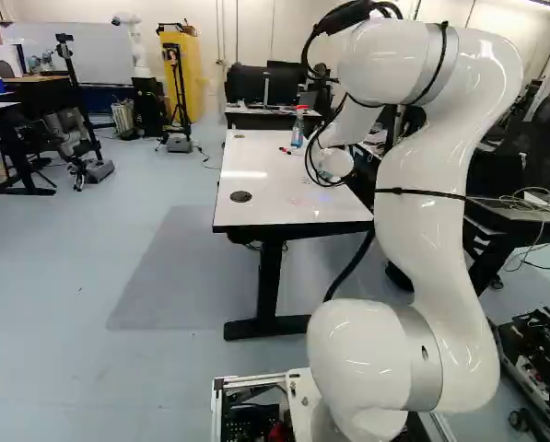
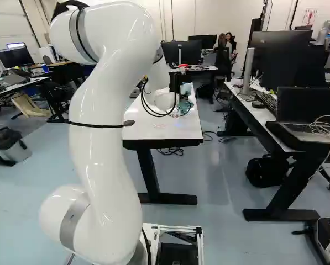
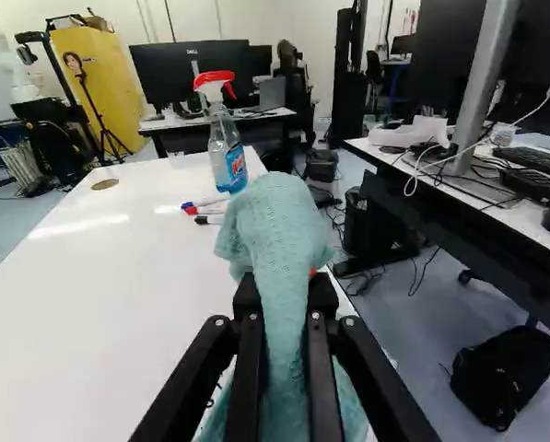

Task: Clean the table with the green towel

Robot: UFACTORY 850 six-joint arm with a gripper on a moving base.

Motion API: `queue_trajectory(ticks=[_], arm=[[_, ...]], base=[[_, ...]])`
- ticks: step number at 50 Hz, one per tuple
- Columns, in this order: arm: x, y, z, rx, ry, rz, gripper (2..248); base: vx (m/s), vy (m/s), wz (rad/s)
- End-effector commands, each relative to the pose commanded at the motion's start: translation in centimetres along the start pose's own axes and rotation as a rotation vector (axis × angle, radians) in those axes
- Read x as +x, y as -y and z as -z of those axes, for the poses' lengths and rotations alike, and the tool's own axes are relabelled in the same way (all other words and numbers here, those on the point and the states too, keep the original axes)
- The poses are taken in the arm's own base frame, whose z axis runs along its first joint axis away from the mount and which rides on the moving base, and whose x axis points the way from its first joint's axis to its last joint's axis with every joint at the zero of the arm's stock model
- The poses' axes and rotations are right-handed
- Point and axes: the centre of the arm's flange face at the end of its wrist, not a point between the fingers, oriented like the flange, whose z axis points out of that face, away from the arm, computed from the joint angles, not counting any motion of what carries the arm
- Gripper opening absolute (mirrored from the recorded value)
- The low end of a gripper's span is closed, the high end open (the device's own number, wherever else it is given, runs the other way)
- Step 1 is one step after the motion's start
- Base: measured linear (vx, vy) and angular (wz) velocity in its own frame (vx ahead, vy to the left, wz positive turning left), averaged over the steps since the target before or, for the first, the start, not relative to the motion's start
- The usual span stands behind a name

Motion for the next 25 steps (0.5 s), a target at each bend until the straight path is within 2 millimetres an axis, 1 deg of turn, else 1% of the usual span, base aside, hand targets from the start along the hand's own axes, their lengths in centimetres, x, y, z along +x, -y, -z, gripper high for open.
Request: queue_trajectory(ticks=[8,25], arm=[[-0.89,-0.04,-0.31,-0.001,0.014,0.001,47],[-0.89,-0.04,-0.31,-0.001,0.014,0.001,47]], base=[[0.0,0.0,0.0],[0.0,0.0,0.0]])
